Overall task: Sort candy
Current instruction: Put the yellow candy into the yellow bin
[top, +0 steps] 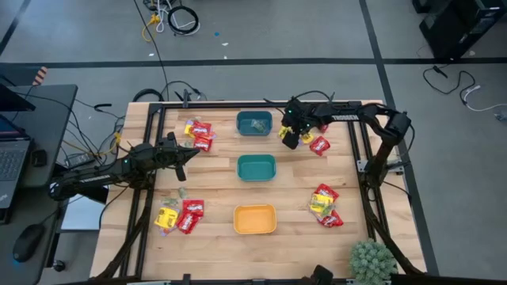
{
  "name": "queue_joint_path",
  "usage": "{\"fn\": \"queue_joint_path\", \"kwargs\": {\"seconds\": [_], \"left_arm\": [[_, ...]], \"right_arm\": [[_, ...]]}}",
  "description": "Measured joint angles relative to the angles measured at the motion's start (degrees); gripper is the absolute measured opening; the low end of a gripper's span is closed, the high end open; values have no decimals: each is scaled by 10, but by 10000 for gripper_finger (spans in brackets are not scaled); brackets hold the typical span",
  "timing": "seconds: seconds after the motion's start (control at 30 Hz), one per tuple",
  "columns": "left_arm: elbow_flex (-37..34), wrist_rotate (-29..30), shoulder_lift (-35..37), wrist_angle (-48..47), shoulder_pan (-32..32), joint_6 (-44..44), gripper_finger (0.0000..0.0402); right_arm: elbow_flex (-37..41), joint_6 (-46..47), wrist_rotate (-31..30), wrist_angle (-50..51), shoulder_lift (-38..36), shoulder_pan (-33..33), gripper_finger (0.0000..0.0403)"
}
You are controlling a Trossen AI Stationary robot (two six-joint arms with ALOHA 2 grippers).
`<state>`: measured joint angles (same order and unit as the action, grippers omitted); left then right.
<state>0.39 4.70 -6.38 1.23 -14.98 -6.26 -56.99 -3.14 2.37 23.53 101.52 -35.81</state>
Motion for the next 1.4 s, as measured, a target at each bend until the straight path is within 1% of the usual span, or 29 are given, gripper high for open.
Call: {"fn": "queue_joint_path", "kwargs": {"seconds": [0.1, 0.23, 0.33, 0.4, 0.5, 0.53, 0.6, 0.73, 0.83, 0.97, 1.07, 1.13, 1.2, 1.3, 1.4], "left_arm": [[0, -1, 0, -2, 0, 0, 6], [0, -1, -5, -4, 0, 0, 6], [0, -1, -8, -4, 0, 0, 6], [0, -1, -10, -4, 0, 0, 6], [0, -1, -12, -4, 0, 0, 6], [0, -1, -12, -4, 0, 0, 6], [0, -1, -12, -4, 0, 0, 6], [0, -1, -12, -1, 0, -1, 6], [0, 0, -12, 0, 0, -2, 6], [0, 0, -13, 1, 0, -2, 6], [0, 0, -13, 2, 0, -2, 6], [0, 0, -13, 3, 0, -2, 6], [0, 0, -13, 3, 0, -2, 6], [0, 0, -13, 3, 0, -2, 6], [0, 0, -13, 1, 0, -4, 6]], "right_arm": [[-1, 0, -4, -7, 15, -3, 248], [-3, -1, -15, -10, 27, -3, 197], [-2, -1, -17, -9, 22, 3, 141], [1, 0, -19, 4, 10, 11, 96], [1, 1, -18, 13, -28, 29, 29], [1, 3, -19, 23, -43, 38, 19], [0, 20, -22, 47, -73, 59, 19], [0, 98, -22, 92, -141, 134, 41], [0, 170, -23, 100, -174, 220, 33], [0, 272, -40, 50, -184, 350, 17], [-2, 340, -60, -10, -162, 435, 19], [-23, 375, -79, -26, -133, 481, 24], [-60, 394, -97, -28, -93, 516, 24], [-132, 400, -102, -17, -24, 548, 20], [-219, 408, -102, 46, 44, 565, 19]]}}
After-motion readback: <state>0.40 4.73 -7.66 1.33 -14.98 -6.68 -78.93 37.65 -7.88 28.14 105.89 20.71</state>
